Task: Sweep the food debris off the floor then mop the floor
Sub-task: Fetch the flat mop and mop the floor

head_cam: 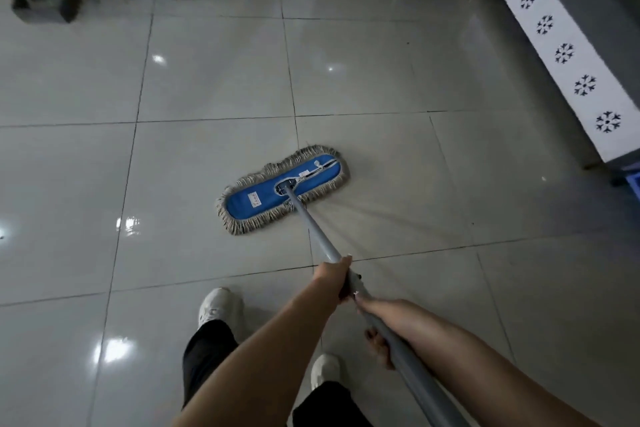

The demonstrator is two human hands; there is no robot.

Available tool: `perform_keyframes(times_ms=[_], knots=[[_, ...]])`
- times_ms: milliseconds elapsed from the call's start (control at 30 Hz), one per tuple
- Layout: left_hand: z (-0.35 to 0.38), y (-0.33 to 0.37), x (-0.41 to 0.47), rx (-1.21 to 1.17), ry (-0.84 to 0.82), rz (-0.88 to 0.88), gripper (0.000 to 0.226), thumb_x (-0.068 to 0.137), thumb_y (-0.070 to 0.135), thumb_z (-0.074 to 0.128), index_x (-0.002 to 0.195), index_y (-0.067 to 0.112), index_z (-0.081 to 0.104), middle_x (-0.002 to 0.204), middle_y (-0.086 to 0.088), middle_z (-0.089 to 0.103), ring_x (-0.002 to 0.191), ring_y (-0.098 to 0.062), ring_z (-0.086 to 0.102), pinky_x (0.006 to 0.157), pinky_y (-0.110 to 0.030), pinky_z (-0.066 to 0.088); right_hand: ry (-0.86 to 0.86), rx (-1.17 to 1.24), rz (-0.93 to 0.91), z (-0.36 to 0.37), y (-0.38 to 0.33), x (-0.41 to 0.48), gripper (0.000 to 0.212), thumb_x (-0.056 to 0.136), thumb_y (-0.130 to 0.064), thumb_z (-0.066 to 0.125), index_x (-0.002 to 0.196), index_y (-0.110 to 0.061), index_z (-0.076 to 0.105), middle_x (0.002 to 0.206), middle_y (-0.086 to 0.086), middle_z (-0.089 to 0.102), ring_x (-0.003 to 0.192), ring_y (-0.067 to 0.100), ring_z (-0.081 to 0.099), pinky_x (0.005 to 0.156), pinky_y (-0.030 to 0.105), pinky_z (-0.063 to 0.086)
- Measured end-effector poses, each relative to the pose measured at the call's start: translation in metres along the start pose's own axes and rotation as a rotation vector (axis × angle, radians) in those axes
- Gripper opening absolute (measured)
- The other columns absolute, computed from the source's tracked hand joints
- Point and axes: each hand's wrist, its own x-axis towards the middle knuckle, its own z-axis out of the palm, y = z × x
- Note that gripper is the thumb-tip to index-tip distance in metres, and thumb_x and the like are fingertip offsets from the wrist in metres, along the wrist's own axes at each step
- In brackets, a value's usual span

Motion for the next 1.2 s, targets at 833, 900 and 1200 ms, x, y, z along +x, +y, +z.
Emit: perform_keyframes(times_ms=[833, 900, 1200], knots=[[-0.046, 0.1, 0.036, 0.05, 0.052, 0.125, 0.047, 0.091, 0.031, 0.055, 0.111, -0.011, 0.057, 0.106, -0.025, 0.065, 0.085, -0.031, 0.064, 0.079, -0.043, 0.054, 0.033, -0.275, 0.012, 0.057, -0.124, 0.05, 0.043, 0.087, -0.055, 0.053, 0.103, -0.015, 0.056, 0.033, -0.001, 0.044, 0.024, 0.009, 0.04, 0.034, 0.013, 0.037], [-0.064, 0.131, 0.046, 0.066, 0.058, 0.142, 0.047, 0.091, 0.031, 0.055, 0.11, -0.012, 0.057, 0.097, -0.023, 0.064, 0.081, -0.03, 0.062, 0.08, -0.044, 0.054, 0.032, -0.274, -0.003, 0.076, -0.153, 0.054, 0.04, 0.088, -0.054, 0.053, 0.096, -0.015, 0.055, 0.033, -0.001, 0.044, 0.025, 0.009, 0.04, 0.034, 0.013, 0.038], [-0.121, 0.259, 0.087, 0.139, 0.078, 0.167, 0.037, 0.093, 0.032, 0.052, 0.071, 0.003, 0.052, 0.068, -0.01, 0.057, 0.055, -0.023, 0.056, 0.05, -0.026, 0.045, 0.004, -0.279, -0.022, 0.14, -0.282, 0.08, 0.037, 0.089, -0.049, 0.055, 0.091, -0.012, 0.05, 0.033, 0.002, 0.043, 0.024, 0.01, 0.039, 0.032, 0.014, 0.037]])
